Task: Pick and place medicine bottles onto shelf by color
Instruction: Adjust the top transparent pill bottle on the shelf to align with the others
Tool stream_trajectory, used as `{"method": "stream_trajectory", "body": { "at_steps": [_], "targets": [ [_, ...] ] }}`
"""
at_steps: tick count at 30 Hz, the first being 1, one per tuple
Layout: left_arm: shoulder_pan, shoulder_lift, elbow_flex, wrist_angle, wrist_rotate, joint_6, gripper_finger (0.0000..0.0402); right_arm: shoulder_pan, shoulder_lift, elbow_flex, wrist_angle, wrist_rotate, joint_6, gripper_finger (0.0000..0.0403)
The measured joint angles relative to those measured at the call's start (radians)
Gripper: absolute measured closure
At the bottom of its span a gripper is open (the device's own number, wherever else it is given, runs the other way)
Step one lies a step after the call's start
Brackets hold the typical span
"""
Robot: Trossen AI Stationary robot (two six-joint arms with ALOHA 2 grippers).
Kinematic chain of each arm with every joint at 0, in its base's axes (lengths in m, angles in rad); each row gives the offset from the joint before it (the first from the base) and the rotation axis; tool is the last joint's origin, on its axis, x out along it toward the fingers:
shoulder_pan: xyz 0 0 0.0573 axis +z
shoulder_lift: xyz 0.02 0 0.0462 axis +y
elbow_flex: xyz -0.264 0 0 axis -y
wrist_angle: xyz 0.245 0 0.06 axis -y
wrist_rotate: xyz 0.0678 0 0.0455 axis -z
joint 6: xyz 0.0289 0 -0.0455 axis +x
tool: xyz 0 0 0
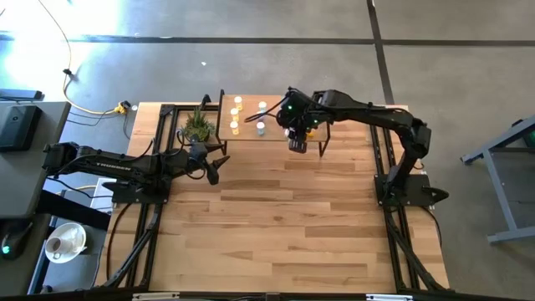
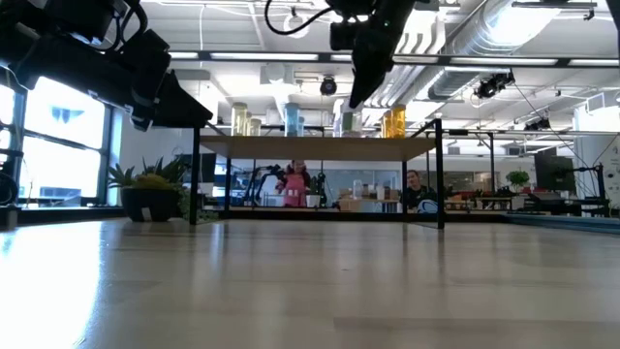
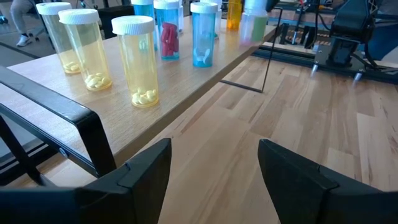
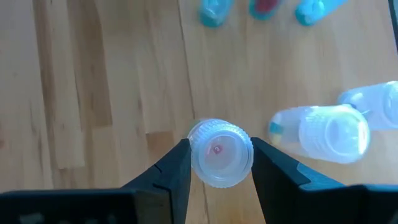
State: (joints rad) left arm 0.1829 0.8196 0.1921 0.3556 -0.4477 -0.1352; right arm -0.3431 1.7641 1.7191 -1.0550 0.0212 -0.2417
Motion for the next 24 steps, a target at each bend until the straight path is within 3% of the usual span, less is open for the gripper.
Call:
{"method": "stream_trajectory", "body": {
  "at_steps": [14, 24],
  "targets": [
    [0.000, 0.000, 0.000, 0.000, 0.000, -0.001, 0.0172, -0.037, 0.003, 0.000, 0.015, 0.034, -0.017, 0.0271],
    [0.000, 0.000, 0.000, 0.000, 0.000, 0.013, 0.0172, -0.036, 0.003, 0.000, 0.058, 0.032, -0.028, 0.0236]
  ]
}}
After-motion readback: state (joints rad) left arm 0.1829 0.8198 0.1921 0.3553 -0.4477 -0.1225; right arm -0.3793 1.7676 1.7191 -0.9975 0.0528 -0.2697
